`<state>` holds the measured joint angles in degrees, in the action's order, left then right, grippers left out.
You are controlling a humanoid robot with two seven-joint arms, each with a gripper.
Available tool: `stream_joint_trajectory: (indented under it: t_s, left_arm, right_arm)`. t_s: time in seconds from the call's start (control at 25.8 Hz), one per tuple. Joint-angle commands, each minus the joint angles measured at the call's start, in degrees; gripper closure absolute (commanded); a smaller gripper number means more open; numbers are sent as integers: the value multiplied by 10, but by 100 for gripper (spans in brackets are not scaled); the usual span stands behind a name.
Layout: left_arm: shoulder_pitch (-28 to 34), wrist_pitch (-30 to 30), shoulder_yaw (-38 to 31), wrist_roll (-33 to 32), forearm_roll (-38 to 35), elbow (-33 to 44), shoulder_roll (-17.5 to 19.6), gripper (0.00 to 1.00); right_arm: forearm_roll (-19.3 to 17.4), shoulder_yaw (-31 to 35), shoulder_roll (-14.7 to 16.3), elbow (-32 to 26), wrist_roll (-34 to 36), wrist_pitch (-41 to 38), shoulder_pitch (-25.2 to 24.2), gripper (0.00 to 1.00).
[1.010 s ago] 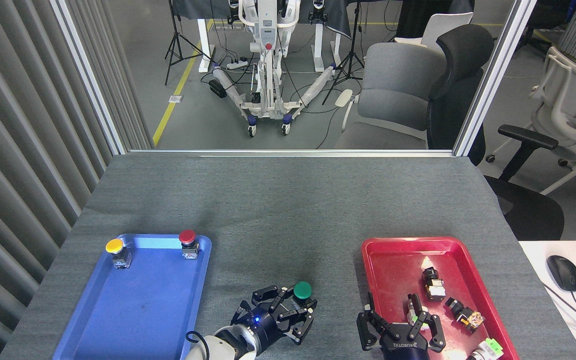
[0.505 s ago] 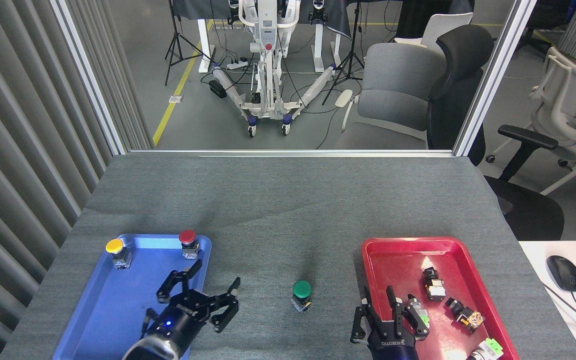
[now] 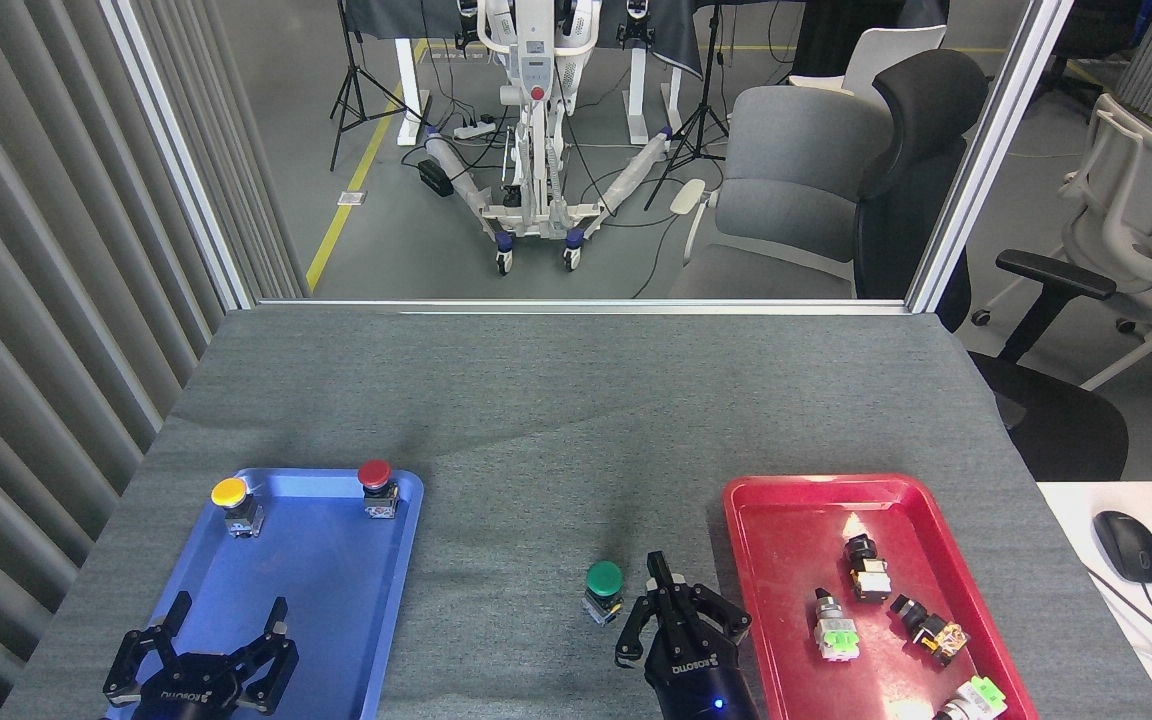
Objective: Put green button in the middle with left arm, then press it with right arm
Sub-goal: 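Move the right gripper over the green button and press down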
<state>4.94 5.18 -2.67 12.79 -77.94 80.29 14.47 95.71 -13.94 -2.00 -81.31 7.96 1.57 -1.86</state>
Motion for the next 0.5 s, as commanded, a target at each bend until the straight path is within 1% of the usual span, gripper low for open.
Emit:
stream_joint_trajectory:
  t_s: [0.0, 0.12, 0.19, 0.47]
  left_arm:
    - [-5, 1, -3, -1, 1, -6, 1, 0]
    - [-5, 0, -3, -1, 1, -12, 0, 0]
    - [-5, 0, -3, -1, 1, -12, 1, 0]
    - [-4, 0, -3, -1, 2, -7, 1, 0]
  right_arm:
    - [1, -23, -12, 42, -10, 19, 24, 100]
    - [1, -31, -19, 96, -10, 26, 53, 100]
    - [0, -36, -25, 114, -10, 28, 63, 100]
    - [-6, -38, -27, 162, -11, 29, 66, 100]
